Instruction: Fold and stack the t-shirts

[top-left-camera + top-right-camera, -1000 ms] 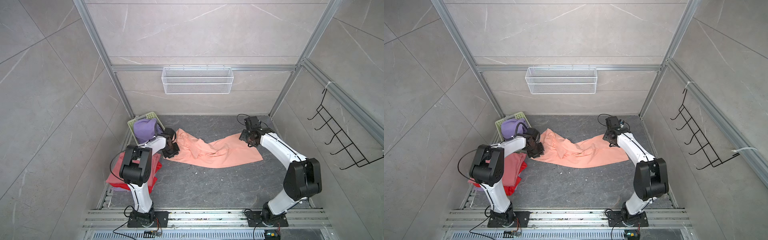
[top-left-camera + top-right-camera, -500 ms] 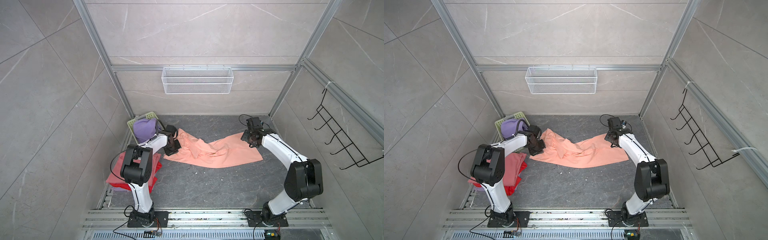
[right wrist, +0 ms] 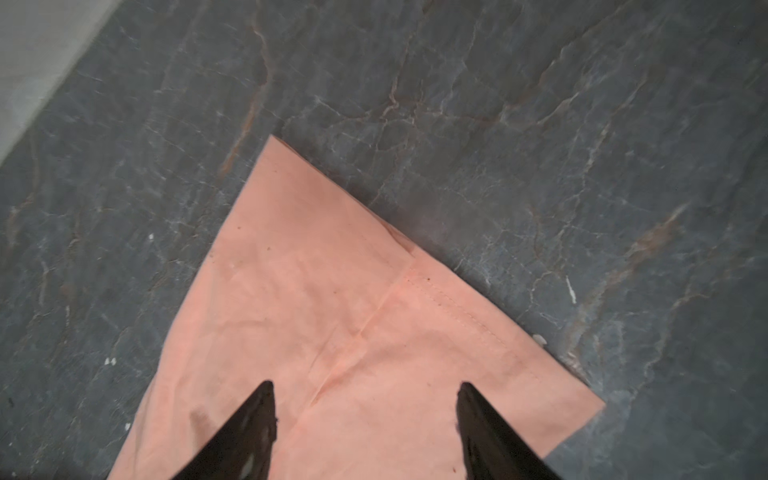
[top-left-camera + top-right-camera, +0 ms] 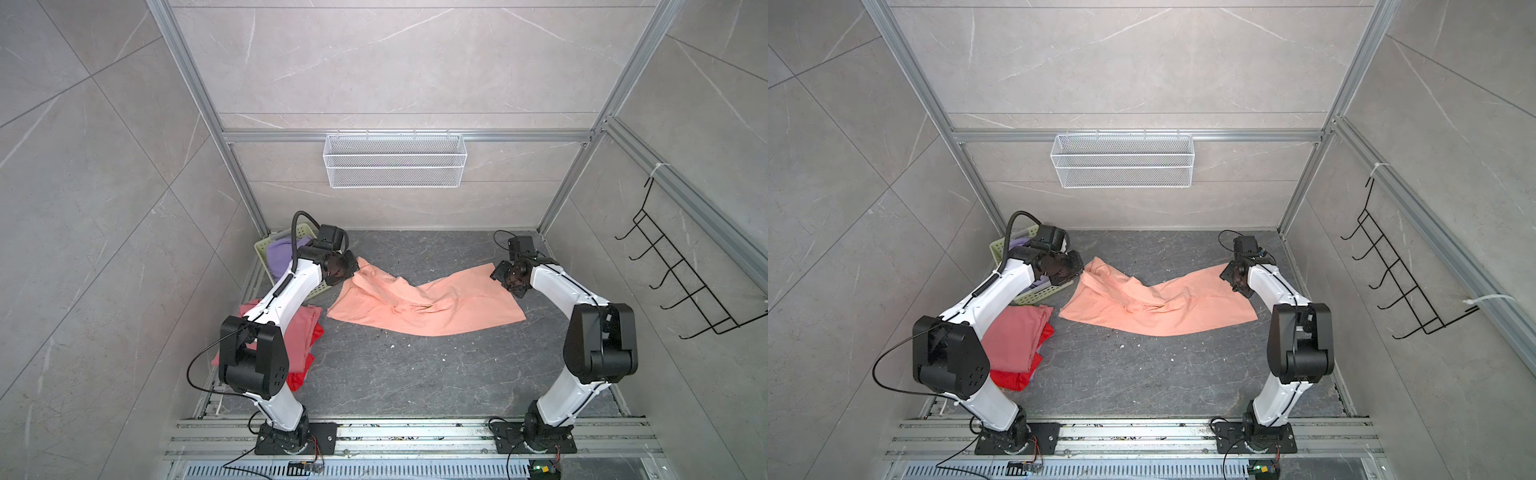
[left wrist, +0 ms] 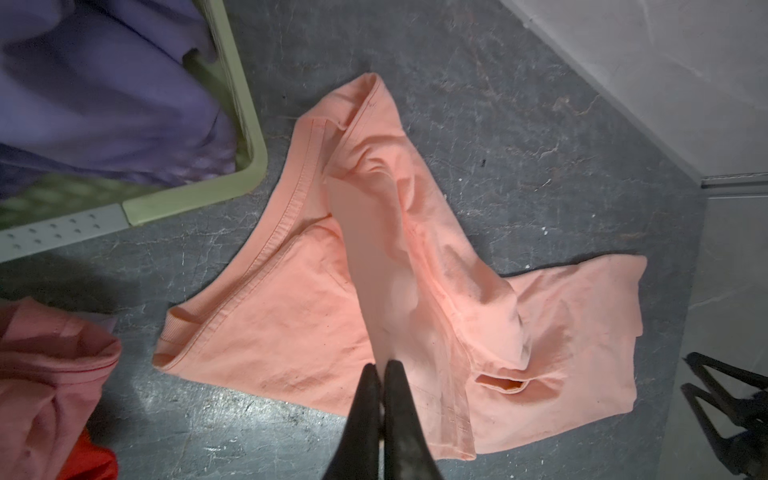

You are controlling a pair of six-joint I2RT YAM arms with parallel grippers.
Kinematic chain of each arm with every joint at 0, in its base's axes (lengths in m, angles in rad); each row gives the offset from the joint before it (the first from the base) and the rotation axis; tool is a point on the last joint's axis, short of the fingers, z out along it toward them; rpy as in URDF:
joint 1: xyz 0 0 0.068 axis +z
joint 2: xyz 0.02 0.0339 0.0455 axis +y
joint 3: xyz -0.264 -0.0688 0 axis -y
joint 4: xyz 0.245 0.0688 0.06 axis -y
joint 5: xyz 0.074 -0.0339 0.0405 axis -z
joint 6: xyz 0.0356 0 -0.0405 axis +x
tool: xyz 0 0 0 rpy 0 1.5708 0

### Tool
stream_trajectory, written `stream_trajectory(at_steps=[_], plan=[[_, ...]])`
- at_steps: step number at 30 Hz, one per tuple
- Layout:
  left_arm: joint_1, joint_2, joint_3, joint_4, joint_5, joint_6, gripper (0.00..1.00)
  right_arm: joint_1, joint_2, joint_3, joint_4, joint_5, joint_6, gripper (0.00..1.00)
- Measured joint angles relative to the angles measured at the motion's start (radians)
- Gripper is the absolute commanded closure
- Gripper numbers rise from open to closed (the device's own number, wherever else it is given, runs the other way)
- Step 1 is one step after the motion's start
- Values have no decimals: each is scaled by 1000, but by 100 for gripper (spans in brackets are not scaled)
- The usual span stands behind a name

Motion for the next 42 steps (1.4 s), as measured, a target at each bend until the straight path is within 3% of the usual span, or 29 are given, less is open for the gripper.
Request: stream_trajectory(at_steps=[10, 22, 27, 36, 42], plan=[[0, -4, 1, 50, 0, -24, 100, -32, 140, 57, 7, -51, 72, 48], [0, -6, 5, 73, 0, -35, 100, -37, 232, 108, 22, -54, 113, 49], [0, -6, 12, 72, 0, -44, 100, -45, 237, 117, 25, -53, 114, 68], [0, -6, 43, 71, 0, -48, 100, -47, 266, 147, 26, -50, 108, 65], [0, -6, 58, 71, -1, -47, 100, -52, 266, 148, 31, -51, 106, 83]])
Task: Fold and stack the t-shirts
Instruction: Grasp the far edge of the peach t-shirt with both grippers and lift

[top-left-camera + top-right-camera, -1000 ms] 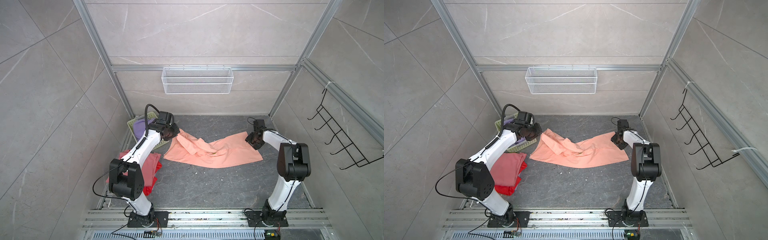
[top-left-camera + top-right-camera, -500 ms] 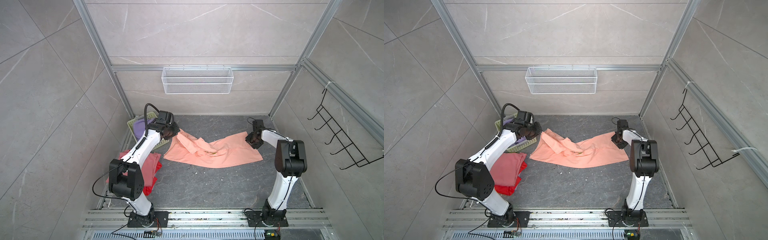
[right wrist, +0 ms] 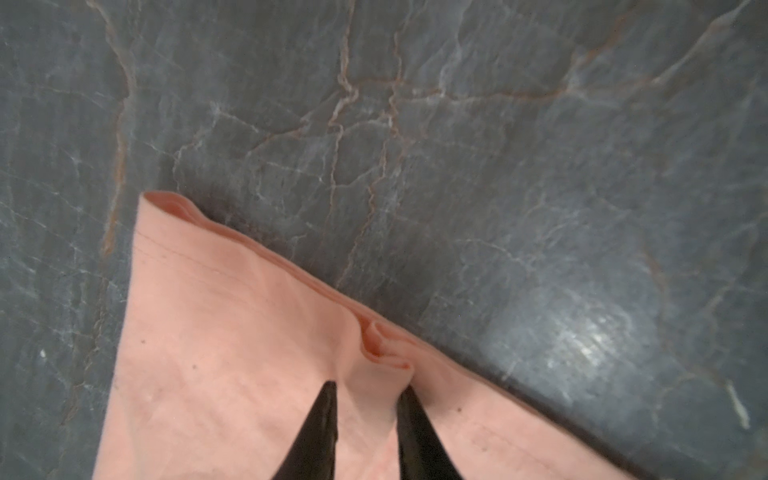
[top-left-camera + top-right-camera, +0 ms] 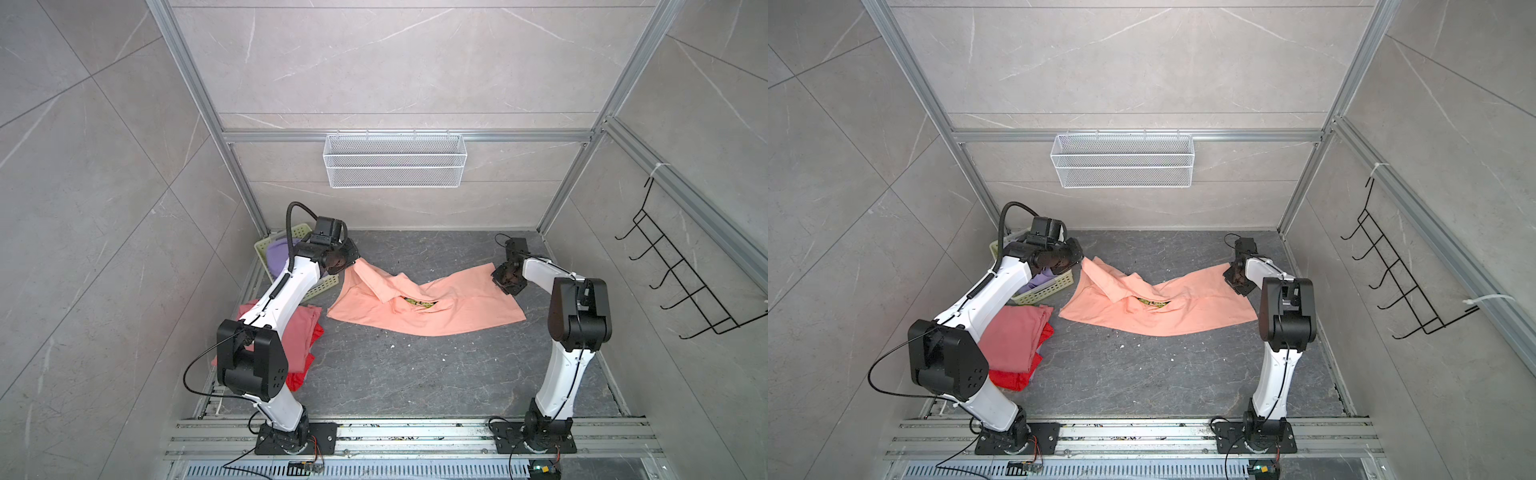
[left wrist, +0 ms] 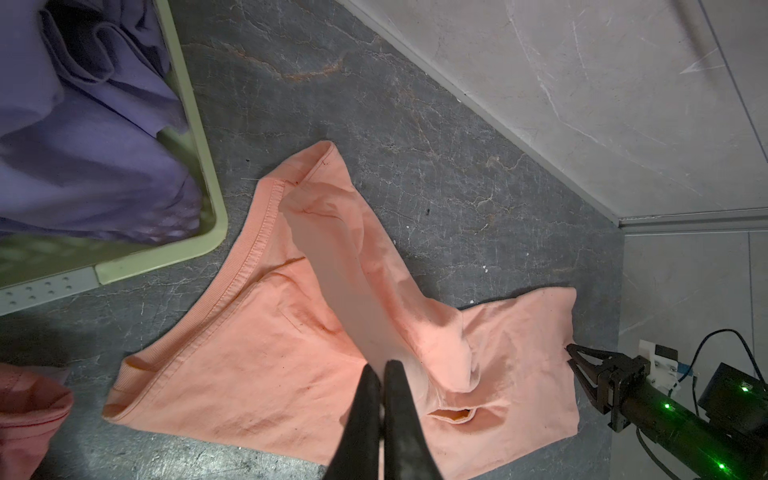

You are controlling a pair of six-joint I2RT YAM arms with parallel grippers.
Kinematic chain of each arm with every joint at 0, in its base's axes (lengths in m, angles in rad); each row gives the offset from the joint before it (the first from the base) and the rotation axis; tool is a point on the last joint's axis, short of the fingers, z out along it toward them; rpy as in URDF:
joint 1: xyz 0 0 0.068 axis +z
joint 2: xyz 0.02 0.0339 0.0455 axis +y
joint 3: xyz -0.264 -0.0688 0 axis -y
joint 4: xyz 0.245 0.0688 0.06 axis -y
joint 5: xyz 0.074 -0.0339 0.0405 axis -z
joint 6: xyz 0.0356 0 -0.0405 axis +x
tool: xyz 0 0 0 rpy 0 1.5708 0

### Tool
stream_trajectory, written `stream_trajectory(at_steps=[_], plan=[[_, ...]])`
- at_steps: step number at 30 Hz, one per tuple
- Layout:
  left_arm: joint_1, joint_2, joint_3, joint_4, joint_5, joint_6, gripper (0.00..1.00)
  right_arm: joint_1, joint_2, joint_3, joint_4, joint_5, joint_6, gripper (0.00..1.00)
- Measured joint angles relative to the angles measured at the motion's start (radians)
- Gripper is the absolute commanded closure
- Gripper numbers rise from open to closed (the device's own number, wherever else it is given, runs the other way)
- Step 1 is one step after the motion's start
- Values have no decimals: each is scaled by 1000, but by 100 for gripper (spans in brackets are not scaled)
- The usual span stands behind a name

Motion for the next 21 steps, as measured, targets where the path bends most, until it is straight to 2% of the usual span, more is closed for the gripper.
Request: stream_trajectory(at_steps=[7, 14, 21], plan=[[0, 0, 2, -1, -1, 0, 100, -2, 0, 10, 47, -20, -19, 99], [0, 0, 26, -9, -4, 0, 100, -2, -27, 11, 62, -15, -31, 100], [2, -14, 38, -12, -11, 4, 100, -4, -208, 12, 61, 31, -63, 100]])
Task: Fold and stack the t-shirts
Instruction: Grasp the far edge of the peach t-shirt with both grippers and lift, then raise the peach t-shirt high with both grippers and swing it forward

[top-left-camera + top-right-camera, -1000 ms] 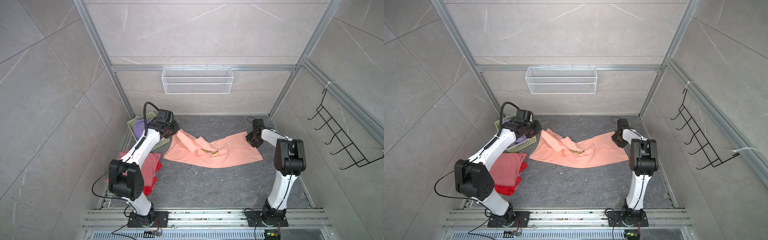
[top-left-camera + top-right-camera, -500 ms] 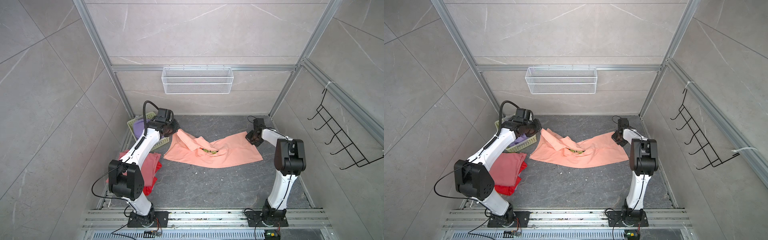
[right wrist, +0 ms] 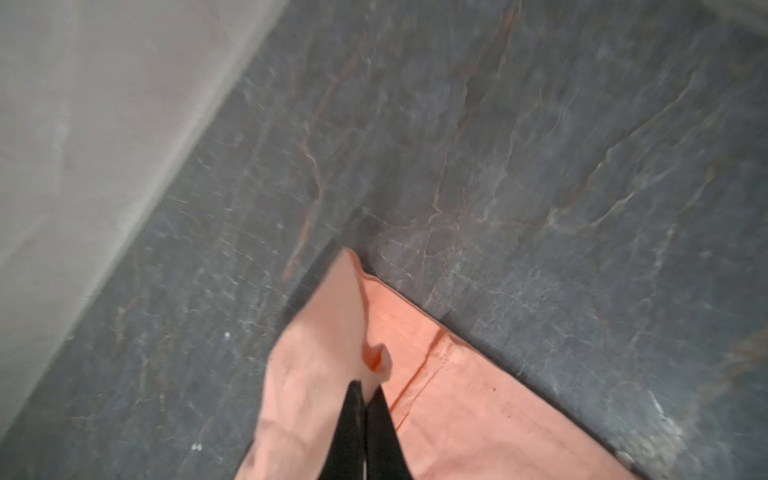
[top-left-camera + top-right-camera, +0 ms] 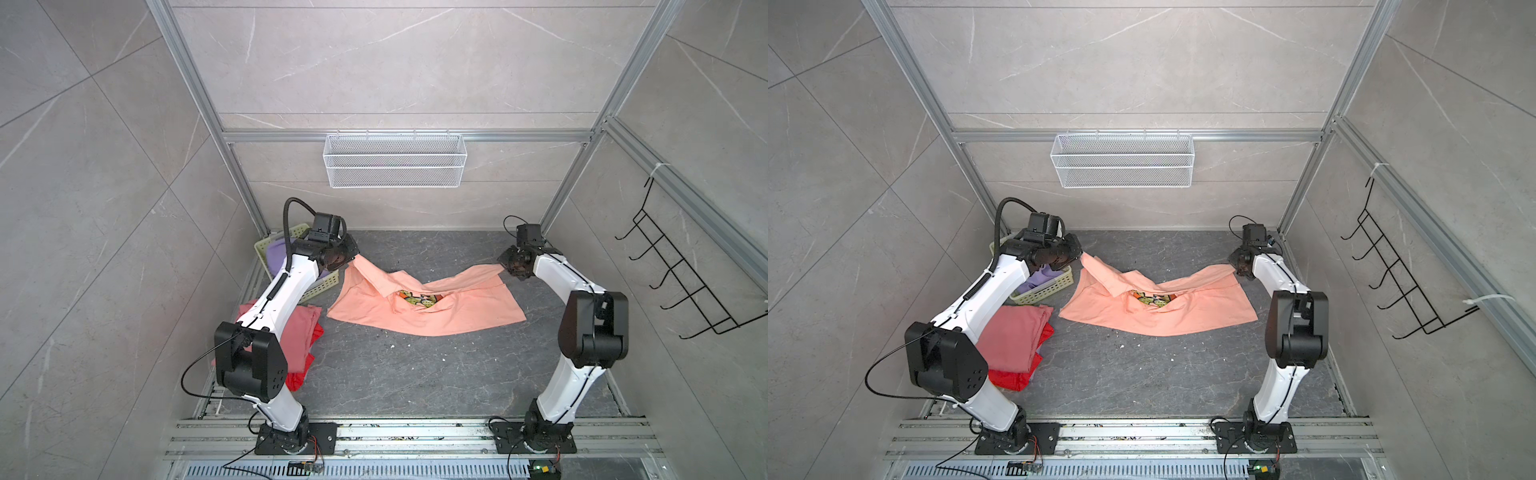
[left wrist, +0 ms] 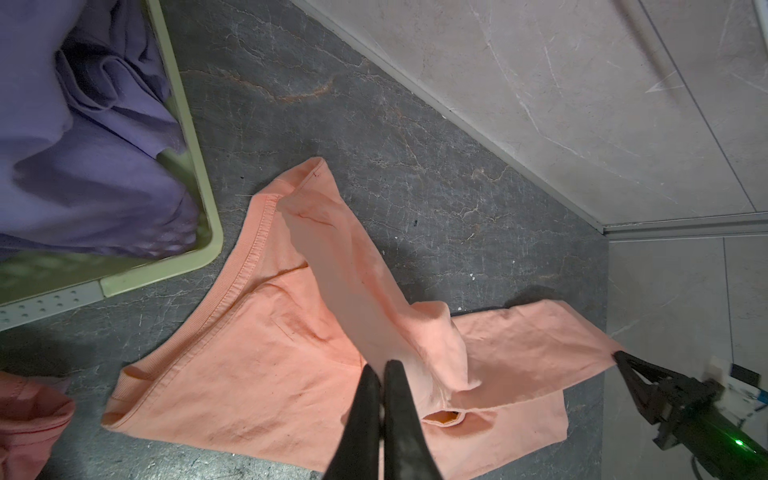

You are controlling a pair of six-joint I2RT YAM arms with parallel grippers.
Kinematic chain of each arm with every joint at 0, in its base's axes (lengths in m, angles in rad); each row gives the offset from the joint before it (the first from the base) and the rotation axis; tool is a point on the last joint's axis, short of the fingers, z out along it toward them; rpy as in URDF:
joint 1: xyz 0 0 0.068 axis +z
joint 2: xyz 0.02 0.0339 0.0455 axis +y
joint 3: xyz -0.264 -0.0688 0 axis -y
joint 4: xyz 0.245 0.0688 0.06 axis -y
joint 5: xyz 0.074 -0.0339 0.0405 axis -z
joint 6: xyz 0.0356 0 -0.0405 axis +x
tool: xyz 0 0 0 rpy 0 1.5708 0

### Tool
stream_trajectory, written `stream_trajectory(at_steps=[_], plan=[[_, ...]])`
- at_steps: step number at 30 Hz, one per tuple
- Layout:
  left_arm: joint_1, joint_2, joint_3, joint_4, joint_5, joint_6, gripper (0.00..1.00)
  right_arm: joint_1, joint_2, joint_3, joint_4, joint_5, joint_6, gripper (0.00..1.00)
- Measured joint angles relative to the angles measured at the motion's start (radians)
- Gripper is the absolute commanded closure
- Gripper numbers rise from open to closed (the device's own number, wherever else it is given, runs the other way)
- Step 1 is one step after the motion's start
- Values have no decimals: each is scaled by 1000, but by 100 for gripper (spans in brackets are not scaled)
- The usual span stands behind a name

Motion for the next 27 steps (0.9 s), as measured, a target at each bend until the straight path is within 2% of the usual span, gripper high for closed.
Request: stream_trajectory(at_steps=[14, 23, 27], plan=[[9, -195, 170, -2, -23, 138, 100, -7, -412, 197, -50, 111, -199, 100], [11, -318, 338, 30, -27, 294, 100, -7, -608, 431, -145, 134, -341, 100], [11, -360, 472, 10, -23, 359, 100, -7, -650, 573, -231, 139, -382, 100]])
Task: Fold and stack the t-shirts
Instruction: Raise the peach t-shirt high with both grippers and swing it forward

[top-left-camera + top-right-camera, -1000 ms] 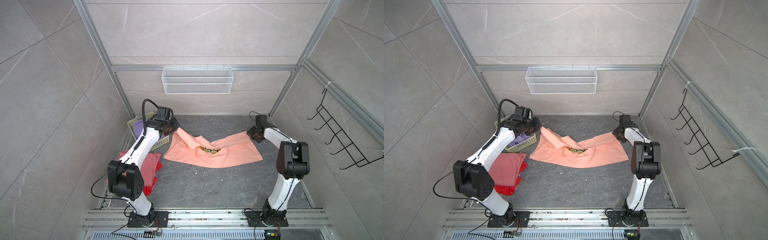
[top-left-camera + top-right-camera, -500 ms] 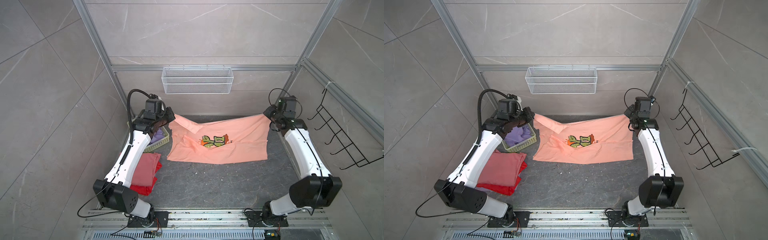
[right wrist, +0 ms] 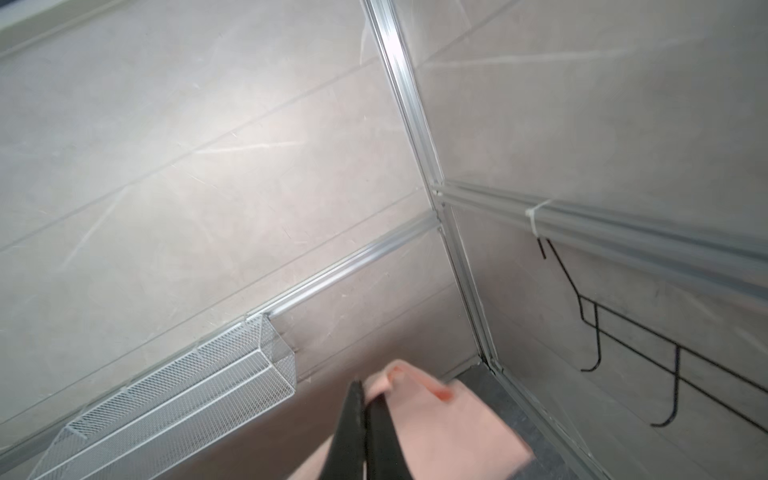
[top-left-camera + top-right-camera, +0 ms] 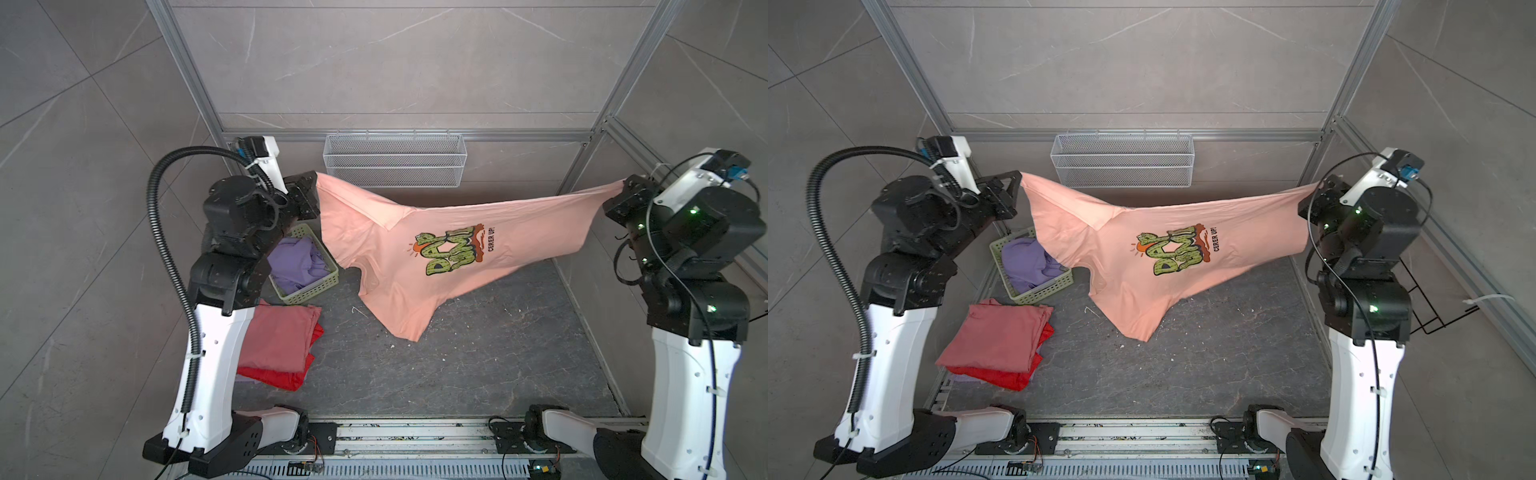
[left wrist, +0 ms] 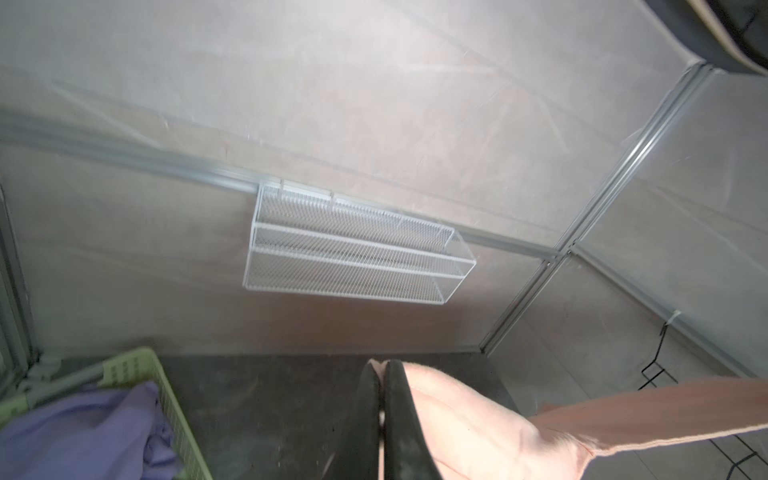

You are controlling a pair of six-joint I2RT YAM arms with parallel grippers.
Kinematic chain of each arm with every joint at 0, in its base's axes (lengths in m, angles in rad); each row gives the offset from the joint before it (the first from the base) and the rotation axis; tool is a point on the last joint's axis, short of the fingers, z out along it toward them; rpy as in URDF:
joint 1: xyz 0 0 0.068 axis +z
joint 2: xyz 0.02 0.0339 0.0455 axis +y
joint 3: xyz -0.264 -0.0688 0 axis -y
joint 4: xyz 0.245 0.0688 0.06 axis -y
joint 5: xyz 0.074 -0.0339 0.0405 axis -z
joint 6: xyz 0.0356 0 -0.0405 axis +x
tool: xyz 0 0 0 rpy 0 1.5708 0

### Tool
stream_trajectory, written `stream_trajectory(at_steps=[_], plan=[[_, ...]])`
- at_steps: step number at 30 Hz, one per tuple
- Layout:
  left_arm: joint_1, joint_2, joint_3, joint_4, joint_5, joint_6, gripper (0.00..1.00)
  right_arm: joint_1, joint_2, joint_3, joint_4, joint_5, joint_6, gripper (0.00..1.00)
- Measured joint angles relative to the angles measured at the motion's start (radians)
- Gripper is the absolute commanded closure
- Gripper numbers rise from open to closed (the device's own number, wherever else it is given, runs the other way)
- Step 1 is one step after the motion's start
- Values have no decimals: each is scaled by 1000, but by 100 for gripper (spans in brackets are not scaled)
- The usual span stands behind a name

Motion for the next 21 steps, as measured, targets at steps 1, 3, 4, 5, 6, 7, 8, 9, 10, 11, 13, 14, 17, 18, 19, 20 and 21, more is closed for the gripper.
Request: stream_trajectory(at_steps=[1, 3, 4, 5, 6, 7, 8, 9, 10, 11, 13, 14, 17, 18, 19, 20, 21], plan=[[0, -8, 45, -11, 0, 22, 100, 0, -9, 34, -18, 0, -6, 100], [0, -12, 137, -38, 0, 61, 100, 0, -23, 104, -59, -4, -19, 100], [0, -12, 192, -53, 0, 82, 100, 0, -30, 140, -79, -7, -25, 100], [0, -13, 236, -59, 1, 100, 100, 0, -35, 170, -96, -12, -29, 100], [0, -17, 278, -64, 2, 118, 100, 0, -42, 201, -113, -17, -33, 100], [0, -24, 311, -66, 5, 136, 100, 0, -49, 227, -126, -22, -39, 100], [0, -32, 333, -65, 8, 150, 100, 0, -60, 249, -137, -26, -45, 100], [0, -37, 349, -64, 10, 164, 100, 0, -69, 267, -142, -27, -49, 100], [0, -47, 362, -63, 12, 176, 100, 0, -78, 284, -145, -27, -56, 100], [0, -54, 375, -58, 18, 188, 100, 0, -83, 294, -146, -26, -63, 100], [0, -59, 396, -29, 28, 213, 100, 0, -86, 307, -145, -26, -74, 100], [0, -58, 400, -16, 28, 220, 100, 0, -85, 304, -144, -26, -77, 100], [0, -27, 401, 14, 31, 238, 100, 0, -71, 260, -138, -26, -81, 100], [0, -5, 399, 24, 31, 240, 100, 0, -57, 219, -124, -25, -81, 100], [0, 20, 397, 34, 31, 241, 100, 0, -44, 186, -111, -24, -81, 100], [0, 51, 393, 40, 31, 241, 100, 0, -21, 144, -92, -21, -81, 100], [0, 93, 389, 43, 28, 241, 100, 0, 6, 100, -72, -19, -81, 100]])
